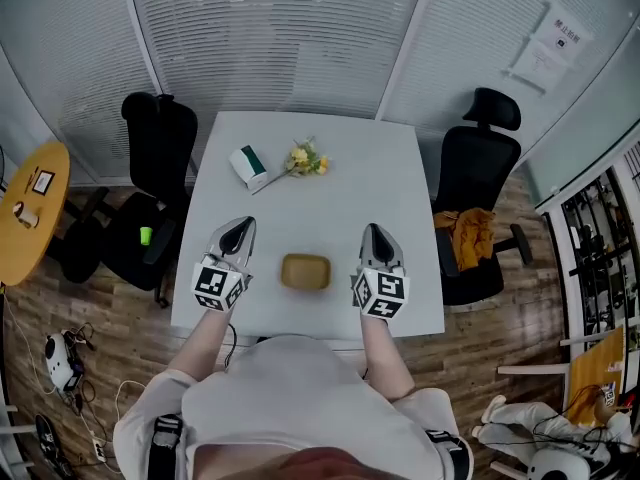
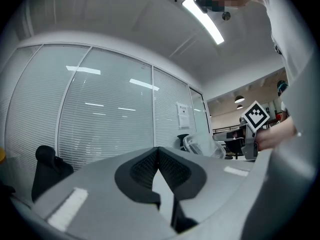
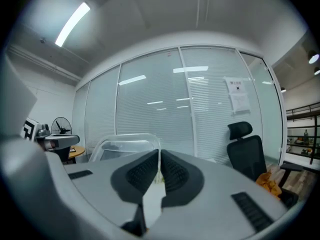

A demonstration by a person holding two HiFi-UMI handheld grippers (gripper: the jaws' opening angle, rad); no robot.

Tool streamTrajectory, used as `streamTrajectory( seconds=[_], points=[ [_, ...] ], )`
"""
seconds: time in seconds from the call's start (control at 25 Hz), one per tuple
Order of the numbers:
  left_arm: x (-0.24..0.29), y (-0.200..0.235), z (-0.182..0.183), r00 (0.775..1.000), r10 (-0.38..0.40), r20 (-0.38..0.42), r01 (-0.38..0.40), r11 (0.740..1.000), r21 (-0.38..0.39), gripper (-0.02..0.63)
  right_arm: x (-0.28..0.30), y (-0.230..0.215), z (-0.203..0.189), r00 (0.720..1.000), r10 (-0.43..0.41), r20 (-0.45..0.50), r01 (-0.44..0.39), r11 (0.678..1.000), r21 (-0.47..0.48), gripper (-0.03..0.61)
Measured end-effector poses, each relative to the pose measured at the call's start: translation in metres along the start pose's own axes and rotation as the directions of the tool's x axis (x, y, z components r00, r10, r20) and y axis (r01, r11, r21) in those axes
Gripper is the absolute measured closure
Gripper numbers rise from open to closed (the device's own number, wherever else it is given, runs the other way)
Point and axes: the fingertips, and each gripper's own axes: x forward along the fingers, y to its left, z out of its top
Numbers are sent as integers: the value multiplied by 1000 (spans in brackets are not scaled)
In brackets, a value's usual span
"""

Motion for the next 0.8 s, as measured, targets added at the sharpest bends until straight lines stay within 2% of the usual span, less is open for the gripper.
streamTrajectory(
  seconds=[0.36, 0.8],
  points=[
    [4, 11, 14, 999, 17, 42, -17, 1000, -6, 604, 7, 11, 9, 1000, 10, 20, -10, 1000, -13, 558],
    [5, 13, 9, 999, 20, 38, -19, 1000, -11, 604, 11, 15, 5, 1000, 10, 9, -10, 1000, -9, 558]
  ],
)
